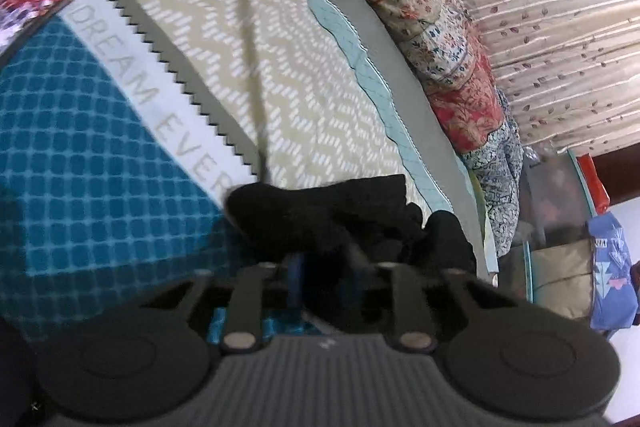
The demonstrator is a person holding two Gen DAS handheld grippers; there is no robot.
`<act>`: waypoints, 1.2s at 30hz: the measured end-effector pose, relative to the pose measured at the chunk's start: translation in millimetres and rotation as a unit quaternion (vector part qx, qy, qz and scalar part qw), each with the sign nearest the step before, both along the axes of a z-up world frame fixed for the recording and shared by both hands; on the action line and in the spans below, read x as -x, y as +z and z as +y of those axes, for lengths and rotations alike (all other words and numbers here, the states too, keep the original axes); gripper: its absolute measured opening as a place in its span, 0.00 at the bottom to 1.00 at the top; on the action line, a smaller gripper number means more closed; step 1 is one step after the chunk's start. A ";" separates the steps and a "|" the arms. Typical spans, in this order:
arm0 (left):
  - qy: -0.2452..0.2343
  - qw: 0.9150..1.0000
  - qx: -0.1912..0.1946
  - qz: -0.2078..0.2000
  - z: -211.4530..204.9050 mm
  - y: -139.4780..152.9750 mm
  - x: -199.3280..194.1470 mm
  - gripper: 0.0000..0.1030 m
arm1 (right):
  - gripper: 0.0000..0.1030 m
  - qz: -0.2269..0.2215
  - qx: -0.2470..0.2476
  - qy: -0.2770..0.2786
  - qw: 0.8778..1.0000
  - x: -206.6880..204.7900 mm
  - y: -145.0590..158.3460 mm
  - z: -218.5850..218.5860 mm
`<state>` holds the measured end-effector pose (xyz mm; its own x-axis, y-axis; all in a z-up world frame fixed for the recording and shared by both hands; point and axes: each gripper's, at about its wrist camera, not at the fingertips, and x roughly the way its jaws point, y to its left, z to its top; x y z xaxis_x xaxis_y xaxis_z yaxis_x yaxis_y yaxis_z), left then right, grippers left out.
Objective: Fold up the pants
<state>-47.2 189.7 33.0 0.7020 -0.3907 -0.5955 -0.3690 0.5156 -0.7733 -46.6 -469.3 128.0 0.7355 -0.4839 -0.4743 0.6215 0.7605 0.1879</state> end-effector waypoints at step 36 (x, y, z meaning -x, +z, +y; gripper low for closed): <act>-0.214 0.933 -0.279 -0.078 -82.3 23.8 -124.5 0.78 | 0.65 -0.004 0.013 -0.075 0.997 14.2 -12.2 -81.1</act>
